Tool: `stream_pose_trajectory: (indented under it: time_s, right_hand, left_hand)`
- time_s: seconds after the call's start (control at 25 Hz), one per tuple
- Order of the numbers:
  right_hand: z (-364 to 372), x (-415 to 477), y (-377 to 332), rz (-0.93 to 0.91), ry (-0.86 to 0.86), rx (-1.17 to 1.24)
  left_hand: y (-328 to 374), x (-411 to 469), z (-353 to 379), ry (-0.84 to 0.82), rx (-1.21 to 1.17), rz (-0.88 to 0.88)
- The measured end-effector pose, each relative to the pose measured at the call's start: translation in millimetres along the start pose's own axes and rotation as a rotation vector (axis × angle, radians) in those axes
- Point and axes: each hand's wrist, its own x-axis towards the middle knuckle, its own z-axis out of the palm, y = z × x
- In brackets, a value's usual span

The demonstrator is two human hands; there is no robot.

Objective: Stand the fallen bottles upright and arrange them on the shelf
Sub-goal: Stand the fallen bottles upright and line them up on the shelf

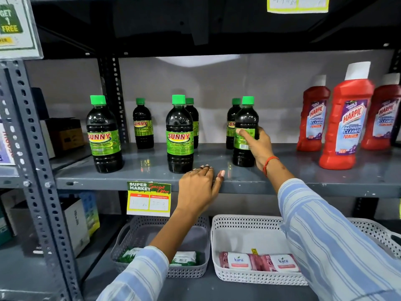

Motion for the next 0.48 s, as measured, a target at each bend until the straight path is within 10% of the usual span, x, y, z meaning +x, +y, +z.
stream_pose_trajectory:
  time_s: [0.24, 0.48]
  right_hand:
    - [1.2, 1.1, 15.1, -0.012, 0.046, -0.437]
    - [-7.6, 4.2, 14.3, 0.084, -0.061, -0.267]
  left_hand:
    - [-0.6, -1.9, 5.6, 0.025, -0.015, -0.014]
    - [-0.7, -1.5, 7.0, 0.038, -0.002, -0.014]
